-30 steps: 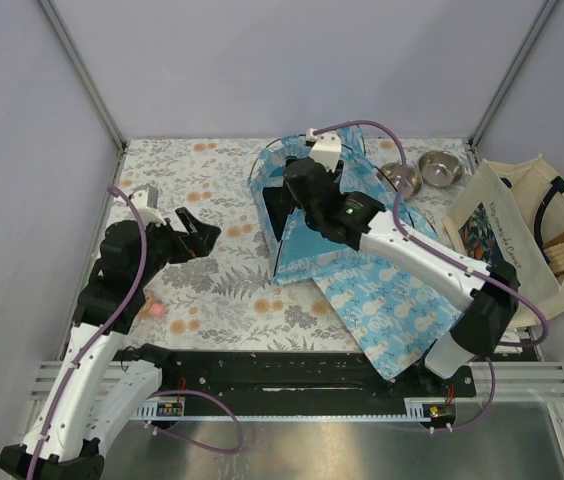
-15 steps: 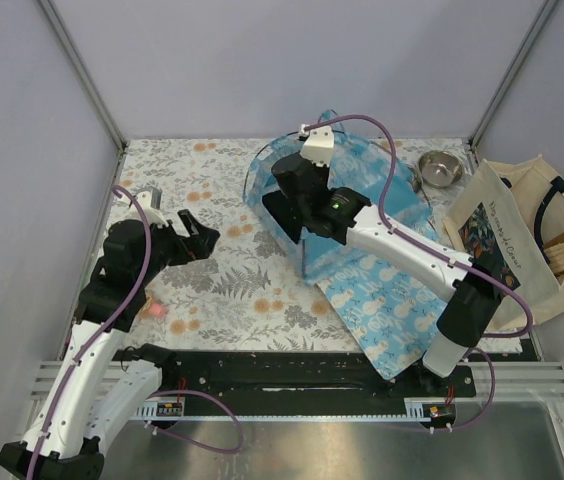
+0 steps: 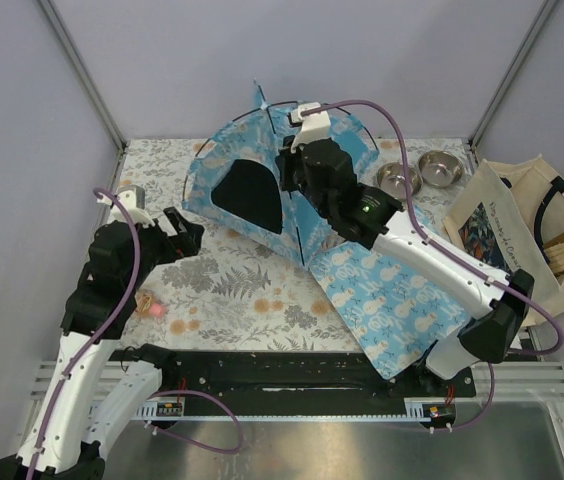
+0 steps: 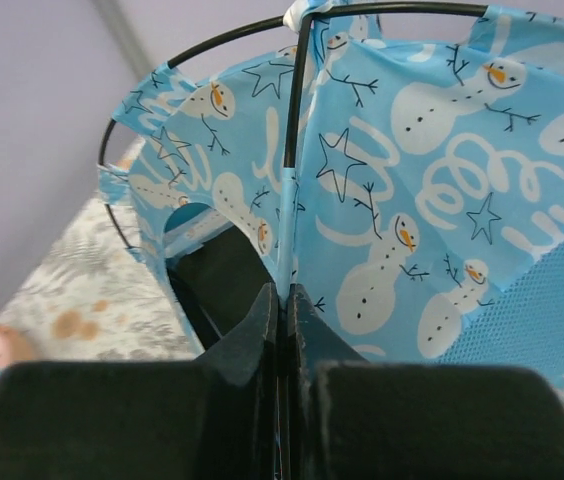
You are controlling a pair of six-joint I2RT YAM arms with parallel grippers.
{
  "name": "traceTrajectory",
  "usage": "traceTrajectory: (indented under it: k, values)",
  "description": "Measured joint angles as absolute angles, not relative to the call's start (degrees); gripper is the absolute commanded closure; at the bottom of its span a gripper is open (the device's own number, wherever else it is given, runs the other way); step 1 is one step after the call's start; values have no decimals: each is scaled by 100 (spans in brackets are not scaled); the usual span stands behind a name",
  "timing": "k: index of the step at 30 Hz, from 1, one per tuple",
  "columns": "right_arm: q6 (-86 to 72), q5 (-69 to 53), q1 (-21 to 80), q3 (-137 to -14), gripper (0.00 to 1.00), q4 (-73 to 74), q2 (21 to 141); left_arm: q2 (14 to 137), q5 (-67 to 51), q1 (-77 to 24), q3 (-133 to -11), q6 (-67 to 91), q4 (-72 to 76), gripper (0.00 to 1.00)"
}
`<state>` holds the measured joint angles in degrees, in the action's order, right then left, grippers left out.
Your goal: Set up the pet tent
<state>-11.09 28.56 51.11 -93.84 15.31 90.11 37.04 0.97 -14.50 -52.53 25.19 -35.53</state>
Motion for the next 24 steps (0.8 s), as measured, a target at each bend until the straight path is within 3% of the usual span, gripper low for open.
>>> traceTrajectory:
  k: [8, 10, 14, 16, 22, 24]
  values:
    - [-773, 574, 5098, -9166, 100, 735, 9056, 3448, 462, -1450, -5680, 2486, -3717, 1]
    - [-773, -89, 5072, -9080, 84, 639, 9262, 3389, 515, -1450, -5730, 2486, -3743, 1]
    - [-845, -733, 4965, -8864, 36, 554, 9570, 3350, 604, -1450, -5730, 2482, -3774, 1]
    - [-899, -836, 4884, -8691, 25, 543, 9657, 3350, 668, -1450, -5730, 2432, -3782, 1]
    - [-1083, -819, 4781, -8554, 21, 952, 9550, 3479, 834, -1450, -5774, 2224, -4117, 1]
    - [-1125, -823, 4783, -8554, 26, 1203, 9378, 3588, 840, -1450, -5776, 2180, -4237, 1]
